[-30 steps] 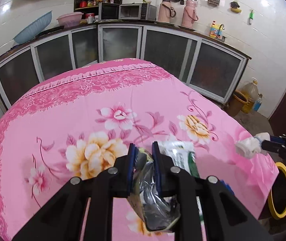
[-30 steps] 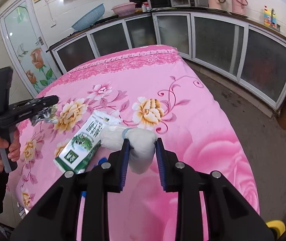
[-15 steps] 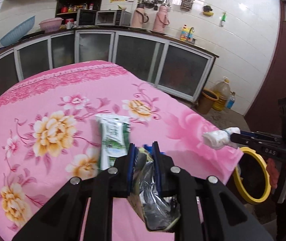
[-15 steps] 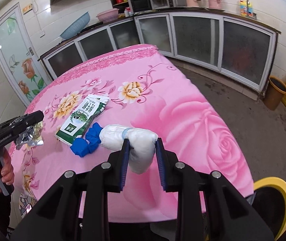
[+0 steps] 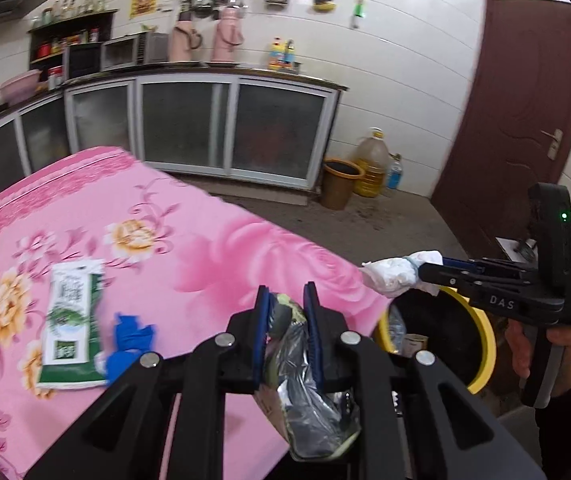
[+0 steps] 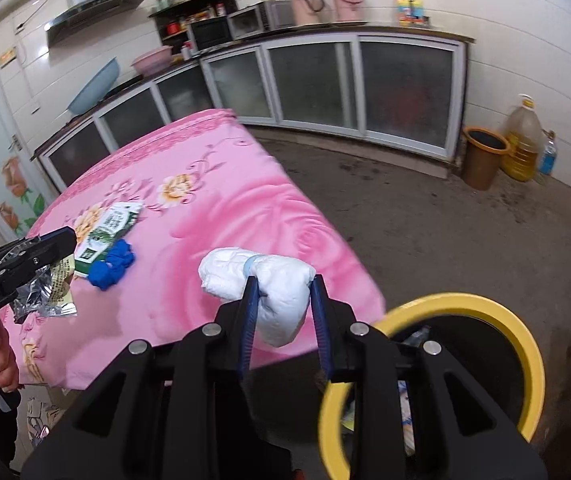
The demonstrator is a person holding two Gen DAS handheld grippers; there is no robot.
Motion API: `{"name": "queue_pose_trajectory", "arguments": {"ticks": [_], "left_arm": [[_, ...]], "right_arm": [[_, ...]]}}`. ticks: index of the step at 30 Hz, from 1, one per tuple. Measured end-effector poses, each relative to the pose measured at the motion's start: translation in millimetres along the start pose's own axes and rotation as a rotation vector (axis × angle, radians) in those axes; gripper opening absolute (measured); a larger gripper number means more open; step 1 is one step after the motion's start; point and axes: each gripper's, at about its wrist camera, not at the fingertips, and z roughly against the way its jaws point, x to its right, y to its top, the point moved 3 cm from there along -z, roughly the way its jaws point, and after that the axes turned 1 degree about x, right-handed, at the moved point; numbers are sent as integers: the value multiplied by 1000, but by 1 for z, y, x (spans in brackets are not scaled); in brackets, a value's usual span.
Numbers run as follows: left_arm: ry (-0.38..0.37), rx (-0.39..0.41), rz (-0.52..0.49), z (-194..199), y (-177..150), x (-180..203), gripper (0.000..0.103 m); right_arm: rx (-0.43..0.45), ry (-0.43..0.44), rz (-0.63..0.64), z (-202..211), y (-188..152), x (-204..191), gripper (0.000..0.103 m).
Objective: Collect trash
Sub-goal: 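Carry the wrapper and tissue bundle over the bin and open both tools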
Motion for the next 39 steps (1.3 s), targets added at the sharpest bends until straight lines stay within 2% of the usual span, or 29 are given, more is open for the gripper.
{"name": "queue_pose_trajectory", "arguments": {"ticks": [10,20,30,39], "left_arm": [[-110,-12,-120,-42,10,89,16],[-195,-17,-207,-74,9,155,16],[-238,-36,-278,-102,4,193,16],[-252,-67,-289,-128,-2,204,18]], "right_arm": [[40,-151,-77,44,-31,74,25],[15,-280,-151,53,-69,127,25],[-44,-335,-215,45,-99,157,25],[-75,-368,-229,37,-104,168,25]]}}
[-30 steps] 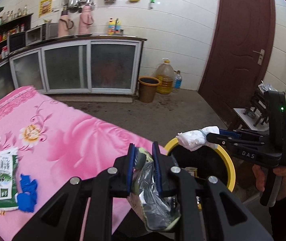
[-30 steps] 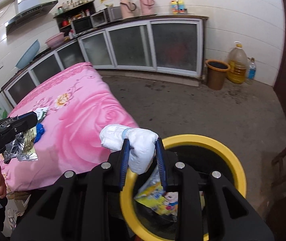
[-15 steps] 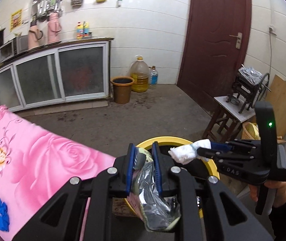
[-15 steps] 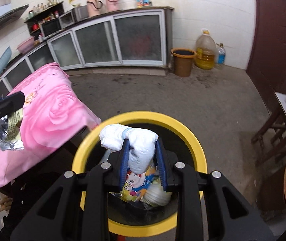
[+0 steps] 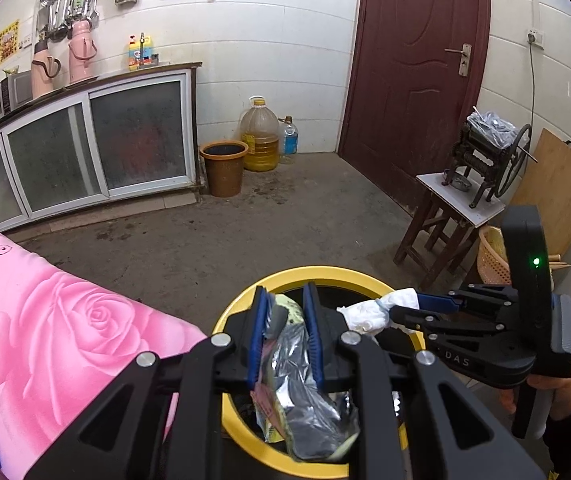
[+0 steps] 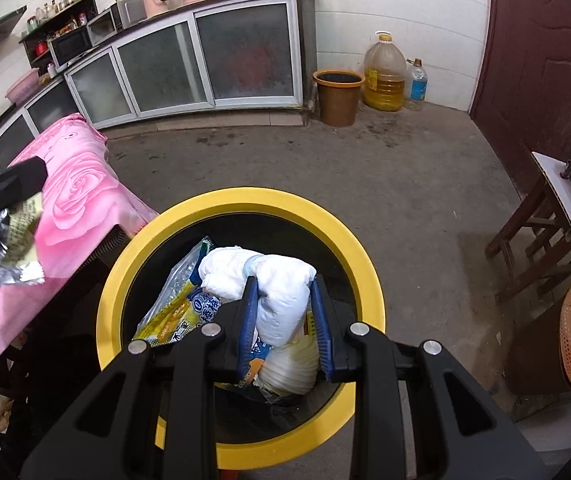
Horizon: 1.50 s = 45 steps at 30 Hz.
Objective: Collect trash
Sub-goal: 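Carry the wrapper and tissue bundle over the bin and open both tools, then move the left tool to the second milk pouch while the right tool approaches the blue glove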
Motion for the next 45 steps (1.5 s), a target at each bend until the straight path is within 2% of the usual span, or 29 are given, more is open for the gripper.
{"name": "queue_pose_trajectory", "arguments": {"ticks": [7,8,10,11,12,13,14,15,19,21,24,27,32,39,43,45], "left_arm": [[-4,-21,7,-14,-3,-2,23],[-5,-23,6,-15,-3,-2,27],[0,-23,19,-15,-4,-4,54],[5,-12,32,-14,-4,-6,81],[3,10,48,-10,-4,-8,88],[5,20,52,-8,-3,-10,88],[11,21,50,-6,-3,-10,92],[33,19,49,-5,-3,-13,95],[55,15,94,2,-4,-29,95],[34,16,125,8,-3,-39,95],[60,36,147,22,-3,-50,95],[84,77,160,41,-2,-59,95],[127,128,196,82,-4,-85,95],[305,157,238,152,-33,-155,95],[430,124,304,191,-63,-213,95],[489,80,334,206,-80,-242,95]], "right_arm": [[-6,-23,-21,1,0,3,26],[-8,-27,-21,2,-1,2,26],[-13,-43,-27,1,-1,3,27],[-30,-43,-31,0,-2,5,36],[-35,-40,-39,-1,-2,6,42],[-32,-41,-54,0,-3,9,59],[-26,-45,-62,2,-3,11,67],[-25,-48,-66,3,-5,12,67],[-11,-65,-77,13,-7,19,67],[-7,-54,-88,16,-9,21,67],[12,-46,-86,23,-8,17,67],[46,-41,-58,33,-5,5,67],[120,27,14,51,3,-31,67],[183,179,150,64,14,-110,68],[189,301,235,63,13,-168,68],[185,356,271,63,12,-195,68]]}}
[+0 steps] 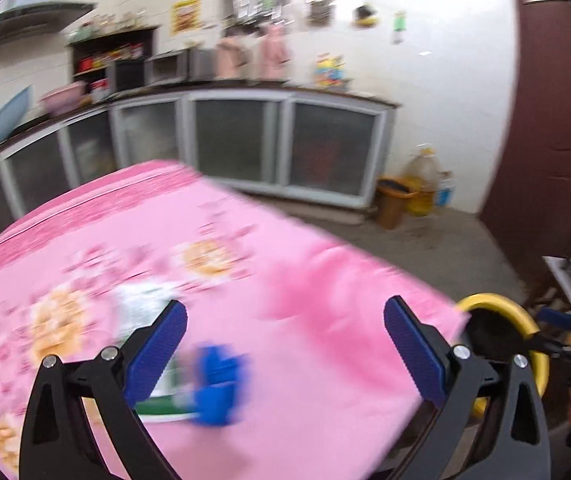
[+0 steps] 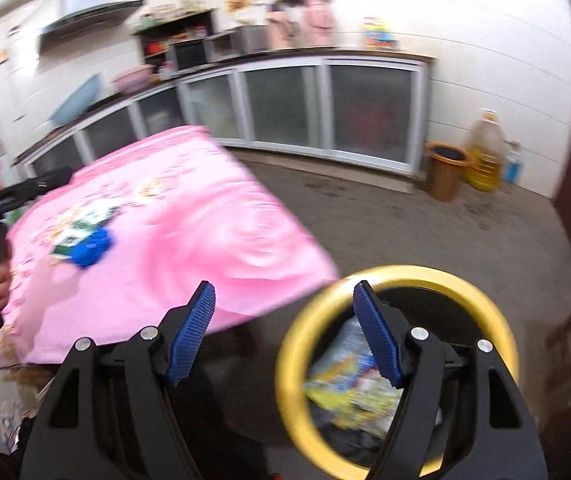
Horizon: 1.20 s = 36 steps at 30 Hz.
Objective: Collect trash
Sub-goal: 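Move the left tool to the second milk pouch while the right tool approaches the blue glove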
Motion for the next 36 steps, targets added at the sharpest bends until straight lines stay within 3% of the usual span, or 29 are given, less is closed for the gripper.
{"name": "queue_pose_trajectory", "arguments": {"ticks": [4,8,11,19,23,30,36], "left_arm": [[99,-83,48,-9,-6,-61,95],[130,-163,89,-27,-10,-94,95],[121,-224,106,-47,-14,-100,95],[181,-284,114,-90,-15,-110,95],[178,-326,150,-110,-20,-119,95],[193,-360,126,-139,-20,-120,95],[191,-385,167,-157,-25,-132,94]], "right_arm": [[-16,100,66,-21,6,-50,68],[-56,186,125,-48,12,-97,68],[-79,219,161,-70,17,-127,68],[-133,316,232,-108,22,-188,68],[-149,351,245,-128,19,-209,68],[-212,382,262,-161,9,-233,68],[-274,402,221,-187,10,-236,50]]}}
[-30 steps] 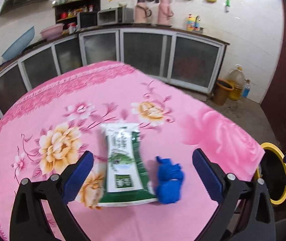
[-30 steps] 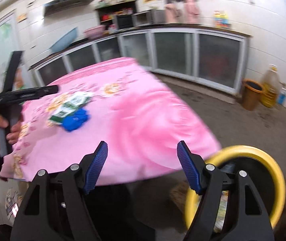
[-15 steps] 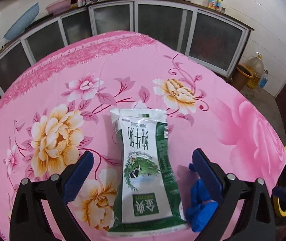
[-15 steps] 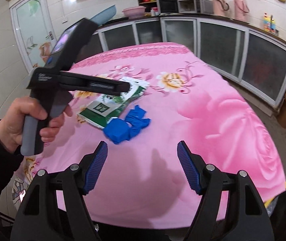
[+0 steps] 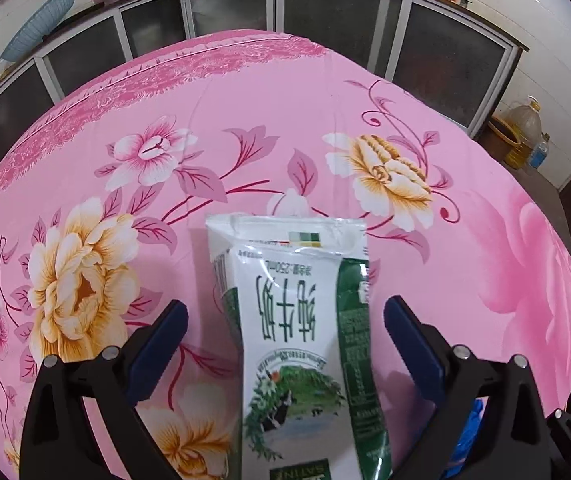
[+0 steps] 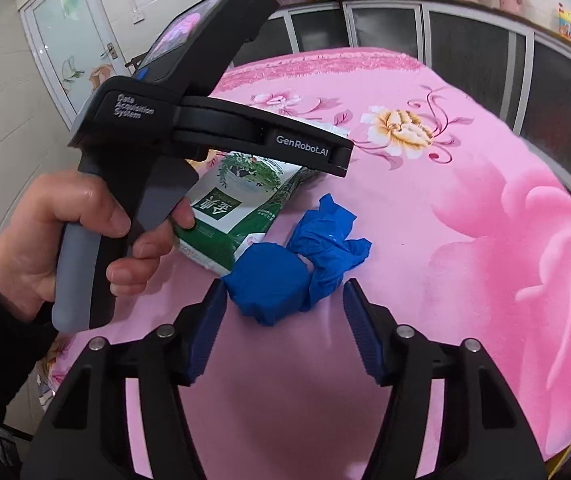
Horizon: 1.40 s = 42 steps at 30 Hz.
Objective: Collect trash
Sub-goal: 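Grasp the green milk pouch with the left tool while the right tool grasps the blue glove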
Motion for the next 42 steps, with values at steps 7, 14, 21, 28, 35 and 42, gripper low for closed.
{"name": "queue_pose_trajectory", "arguments": {"ticks": [7,14,21,28,35,42], "left_arm": [[-11,-10,39,-6,-1,-8,70],[-50,16,72,11,0,-14,68],[-43,93,91,54,-3,-27,67],[-43,161,101,86,-12,-35,67],[-63,244,104,123,-25,-39,66],[-87,314,71,167,-39,-27,66]], "right_arm": [[-27,9,-47,-6,1,8,15],[21,42,-59,15,7,12,7],[81,31,-52,48,12,13,6],[119,8,-46,73,11,11,6],[149,-12,-18,95,7,3,6],[174,-23,-22,115,1,4,6]]}}
